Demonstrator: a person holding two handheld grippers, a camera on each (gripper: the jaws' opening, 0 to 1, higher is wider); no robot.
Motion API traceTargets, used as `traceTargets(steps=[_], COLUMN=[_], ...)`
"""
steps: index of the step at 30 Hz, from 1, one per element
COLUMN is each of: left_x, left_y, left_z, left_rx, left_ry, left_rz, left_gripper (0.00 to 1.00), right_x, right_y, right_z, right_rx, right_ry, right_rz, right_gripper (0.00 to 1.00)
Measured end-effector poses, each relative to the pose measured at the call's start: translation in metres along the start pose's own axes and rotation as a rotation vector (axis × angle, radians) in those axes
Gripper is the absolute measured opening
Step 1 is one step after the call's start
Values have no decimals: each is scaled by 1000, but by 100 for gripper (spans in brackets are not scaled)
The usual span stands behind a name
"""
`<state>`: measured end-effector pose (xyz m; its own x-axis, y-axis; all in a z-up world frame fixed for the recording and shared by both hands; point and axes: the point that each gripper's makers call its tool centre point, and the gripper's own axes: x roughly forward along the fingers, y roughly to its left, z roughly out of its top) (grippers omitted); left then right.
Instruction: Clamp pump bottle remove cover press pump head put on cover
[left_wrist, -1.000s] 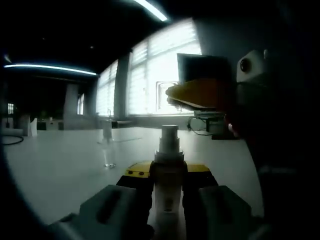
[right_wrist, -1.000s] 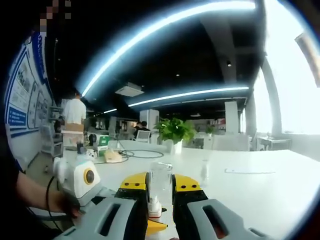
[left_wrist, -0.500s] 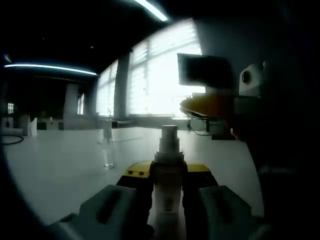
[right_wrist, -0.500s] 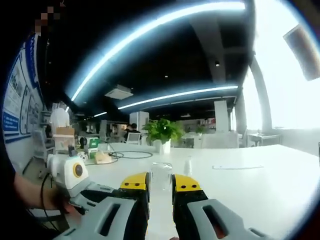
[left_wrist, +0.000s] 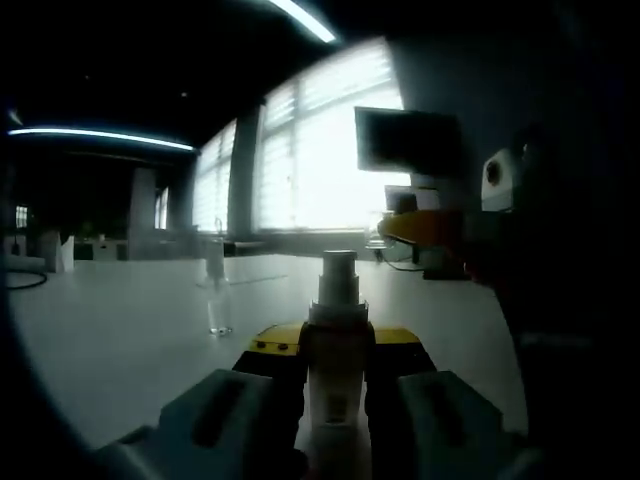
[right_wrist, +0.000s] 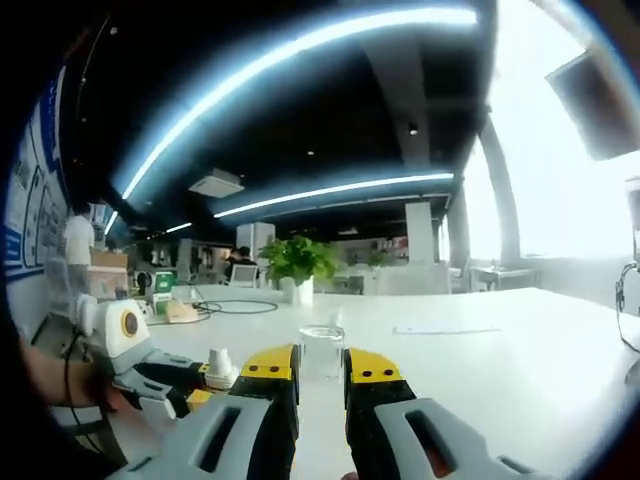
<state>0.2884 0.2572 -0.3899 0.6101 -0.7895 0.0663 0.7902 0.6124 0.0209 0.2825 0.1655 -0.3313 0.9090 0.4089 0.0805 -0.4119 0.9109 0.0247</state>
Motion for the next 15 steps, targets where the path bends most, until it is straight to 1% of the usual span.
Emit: traceTargets(steps=[8,15], left_x=[0,0], left_y=[0,1], left_z=[0,0], left_rx=[1,0], left_ry=[0,-1], left_rz=[0,0], left_gripper=[13,13], right_x=[-6,-9], right_y=[-20,-27], right_z=[-6,-10], right_rx=[8,11], right_ry=[7,6], right_rz=[-49,-77], right_gripper=[12,12])
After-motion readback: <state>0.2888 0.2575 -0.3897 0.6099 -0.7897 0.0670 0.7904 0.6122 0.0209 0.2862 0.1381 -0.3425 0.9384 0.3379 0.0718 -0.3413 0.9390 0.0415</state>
